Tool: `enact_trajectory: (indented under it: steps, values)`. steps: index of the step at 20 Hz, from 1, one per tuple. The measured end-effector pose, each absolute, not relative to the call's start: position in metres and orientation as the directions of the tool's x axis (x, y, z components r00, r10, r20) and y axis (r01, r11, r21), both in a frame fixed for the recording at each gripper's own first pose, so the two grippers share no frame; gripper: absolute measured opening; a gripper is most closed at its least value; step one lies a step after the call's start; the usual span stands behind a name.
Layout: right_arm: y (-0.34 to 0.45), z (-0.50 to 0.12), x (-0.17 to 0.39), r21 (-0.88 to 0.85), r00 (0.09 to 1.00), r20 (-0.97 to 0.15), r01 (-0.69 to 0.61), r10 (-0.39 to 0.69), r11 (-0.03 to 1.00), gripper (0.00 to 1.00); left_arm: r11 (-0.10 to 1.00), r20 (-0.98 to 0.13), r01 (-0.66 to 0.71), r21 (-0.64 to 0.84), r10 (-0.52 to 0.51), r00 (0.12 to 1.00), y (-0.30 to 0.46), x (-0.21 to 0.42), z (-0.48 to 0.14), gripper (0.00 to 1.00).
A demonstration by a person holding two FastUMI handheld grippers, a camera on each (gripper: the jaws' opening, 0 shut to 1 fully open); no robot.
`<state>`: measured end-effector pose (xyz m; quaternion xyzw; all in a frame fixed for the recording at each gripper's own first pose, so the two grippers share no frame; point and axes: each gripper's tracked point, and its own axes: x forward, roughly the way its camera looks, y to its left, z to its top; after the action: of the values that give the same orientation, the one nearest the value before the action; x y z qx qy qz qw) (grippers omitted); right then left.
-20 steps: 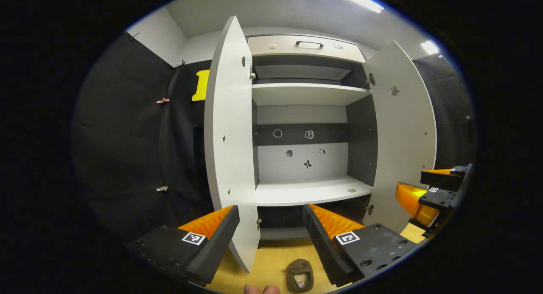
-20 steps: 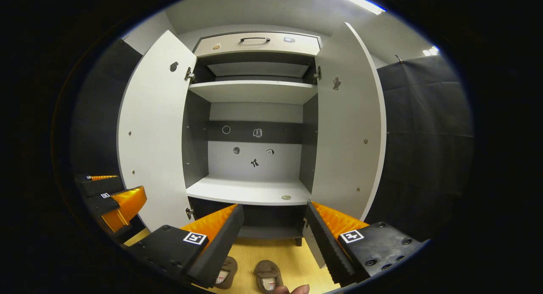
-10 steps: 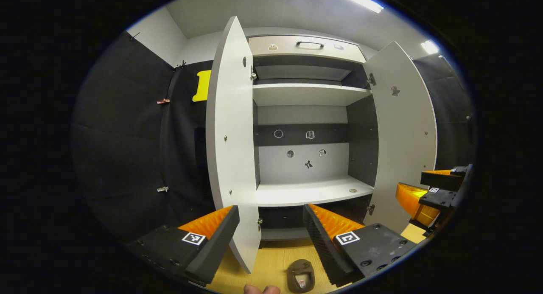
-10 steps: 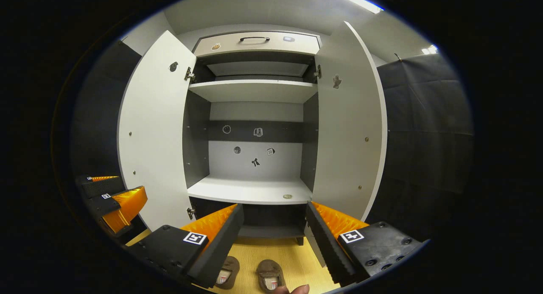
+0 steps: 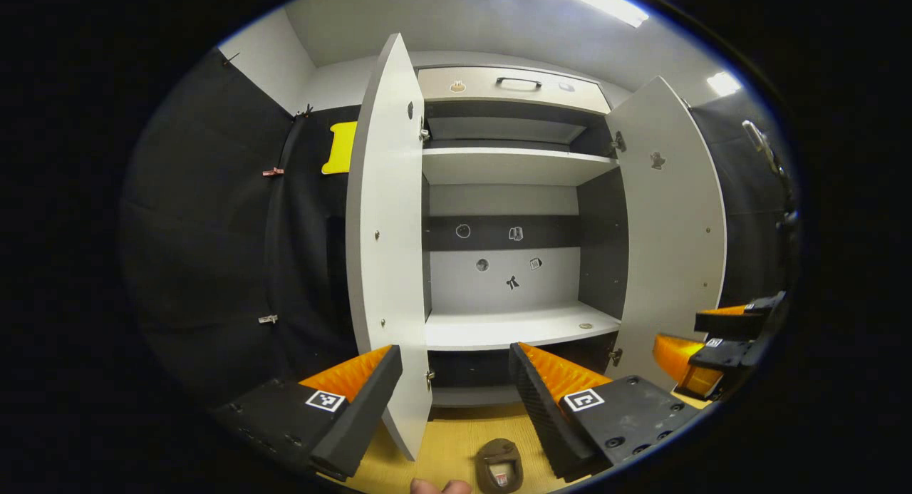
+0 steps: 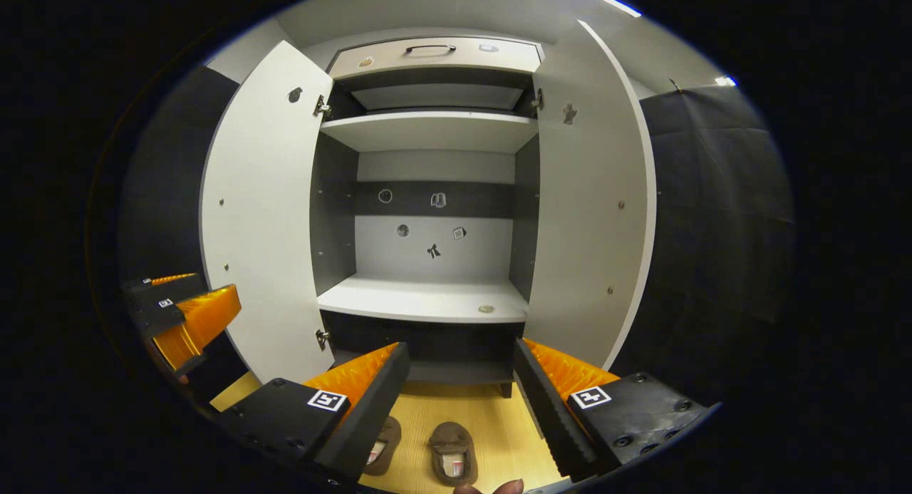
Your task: Grab one shoe with the right hand and put it into the shoe cabinet, grab the other shoe with the left hand and put it into the shoe cabinet; then close the right door with the right hand and the left door with the left hand.
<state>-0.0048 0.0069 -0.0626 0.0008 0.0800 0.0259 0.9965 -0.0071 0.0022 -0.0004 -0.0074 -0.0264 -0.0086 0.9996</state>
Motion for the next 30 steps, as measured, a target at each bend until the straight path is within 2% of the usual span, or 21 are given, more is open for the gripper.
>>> enact_trajectory:
  steps: [10,17,24,28,29,30]
  values:
    - [0.033,-0.228,-0.027,0.059,0.879,-0.443,-0.169,0.178,0.984,0.98,1.0,0.008,-0.004,0.007,0.004,1.0,0.007,-0.018,-0.038,0.95]
    - [0.038,-0.334,-0.026,0.151,0.768,-0.607,-0.144,0.206,0.978,0.99,0.999,-0.048,-0.037,0.016,0.038,0.998,0.02,-0.029,-0.068,0.95]
    - [0.051,-0.421,-0.001,0.173,0.689,-0.695,-0.116,0.204,0.978,0.97,0.996,-0.099,-0.081,0.037,0.084,0.992,0.042,-0.035,-0.094,0.95]
    - [0.051,-0.451,0.024,0.143,0.687,-0.707,-0.094,0.168,0.985,0.9,0.995,-0.137,-0.096,0.042,0.101,0.985,0.053,-0.039,-0.106,0.94]
    - [0.049,-0.454,0.033,0.126,0.701,-0.698,-0.083,0.148,0.989,0.82,0.994,-0.14,-0.099,0.048,0.105,0.984,0.056,-0.04,-0.108,0.94]
    - [0.048,-0.457,0.041,0.116,0.709,-0.693,-0.074,0.134,0.99,0.78,0.993,-0.144,-0.104,0.056,0.111,0.983,0.058,-0.04,-0.11,0.94]
